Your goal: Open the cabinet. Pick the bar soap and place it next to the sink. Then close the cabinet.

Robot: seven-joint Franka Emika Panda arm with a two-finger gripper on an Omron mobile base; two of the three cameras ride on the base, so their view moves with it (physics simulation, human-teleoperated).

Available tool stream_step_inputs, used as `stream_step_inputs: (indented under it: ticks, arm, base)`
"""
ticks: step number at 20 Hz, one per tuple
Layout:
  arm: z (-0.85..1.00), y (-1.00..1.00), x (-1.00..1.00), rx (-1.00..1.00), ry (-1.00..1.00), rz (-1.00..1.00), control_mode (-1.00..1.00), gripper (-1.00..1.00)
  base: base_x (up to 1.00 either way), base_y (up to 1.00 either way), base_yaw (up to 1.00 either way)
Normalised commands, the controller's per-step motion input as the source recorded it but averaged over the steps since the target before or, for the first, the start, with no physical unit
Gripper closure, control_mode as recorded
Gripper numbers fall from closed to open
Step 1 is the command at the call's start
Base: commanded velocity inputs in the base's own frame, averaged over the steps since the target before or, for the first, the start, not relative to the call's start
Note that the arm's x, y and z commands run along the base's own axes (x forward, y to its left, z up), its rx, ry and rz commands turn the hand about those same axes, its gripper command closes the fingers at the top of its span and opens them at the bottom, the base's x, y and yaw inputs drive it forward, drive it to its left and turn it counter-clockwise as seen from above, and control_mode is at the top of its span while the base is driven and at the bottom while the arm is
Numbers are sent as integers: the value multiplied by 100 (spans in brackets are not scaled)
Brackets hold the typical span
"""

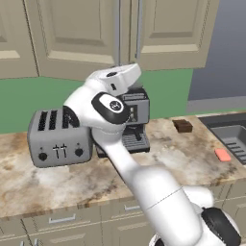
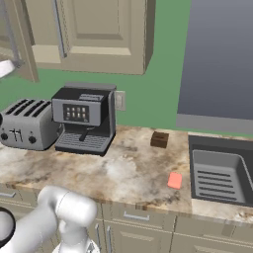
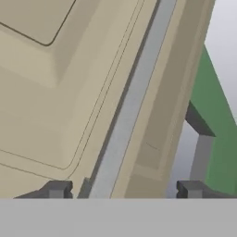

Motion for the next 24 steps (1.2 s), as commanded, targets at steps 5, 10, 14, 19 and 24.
stream_step_inputs:
  ticks: [5, 10, 14, 19, 24]
  arm:
    - [0, 0, 46, -20, 12, 0, -100, -100]
    - [0, 0, 57, -20, 13, 0, -100, -100]
    - [0, 0, 60, -19, 14, 0, -100, -100]
    - [0, 0, 72, -15, 16, 2, -100, -100]
    - [0, 0, 75, -7, 10, 5, -100, -100]
  base:
    - [0, 0, 0]
    - [0, 0, 0]
    - [0, 0, 0]
    - [0, 0, 0]
    - [0, 0, 0]
